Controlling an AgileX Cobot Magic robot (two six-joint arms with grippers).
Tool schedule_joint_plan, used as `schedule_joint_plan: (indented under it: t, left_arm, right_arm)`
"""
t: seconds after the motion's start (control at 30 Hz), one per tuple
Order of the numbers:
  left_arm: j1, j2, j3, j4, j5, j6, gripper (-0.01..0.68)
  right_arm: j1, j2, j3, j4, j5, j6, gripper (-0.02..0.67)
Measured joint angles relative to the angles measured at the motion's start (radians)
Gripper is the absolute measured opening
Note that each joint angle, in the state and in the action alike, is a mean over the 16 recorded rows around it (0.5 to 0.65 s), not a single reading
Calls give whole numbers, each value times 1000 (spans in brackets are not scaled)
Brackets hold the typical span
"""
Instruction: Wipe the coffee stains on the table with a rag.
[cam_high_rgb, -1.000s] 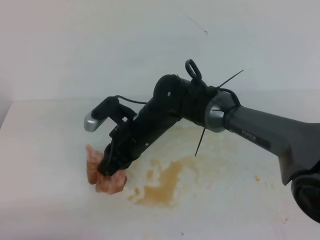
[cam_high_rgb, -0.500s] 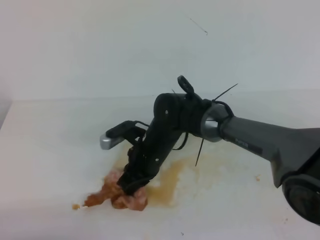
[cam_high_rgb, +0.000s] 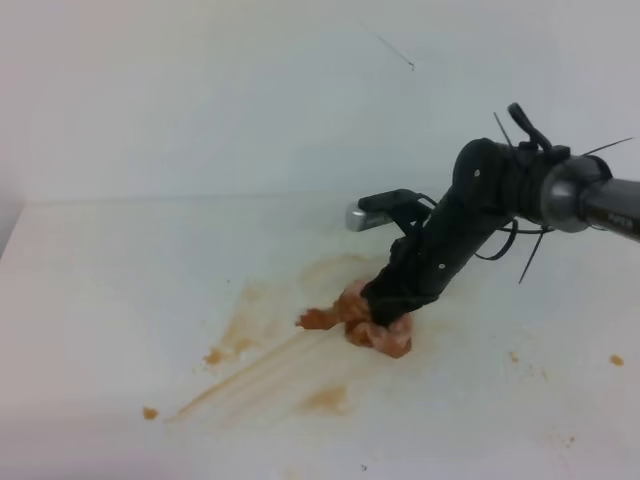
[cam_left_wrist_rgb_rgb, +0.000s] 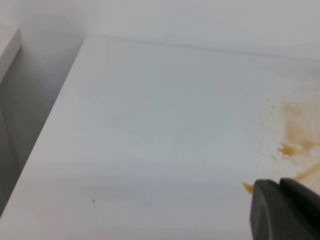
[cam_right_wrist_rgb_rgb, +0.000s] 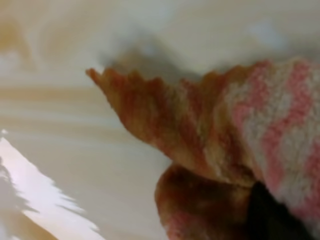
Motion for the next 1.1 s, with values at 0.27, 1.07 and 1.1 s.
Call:
schedule_joint_plan:
  t: [0.27,1.07,1.1]
  left_arm:
    - [0,2,-2,0,1,0,0]
    - [0,0,0,0,0,0,0]
    - [0,0,0,0,0,0,0]
  right_arm:
    - [-56,-153,57,47,-29,-191,39]
    - [-63,-426,618,178,-597,-397,51]
    - [-64,-418,613,179,-584,-397,60]
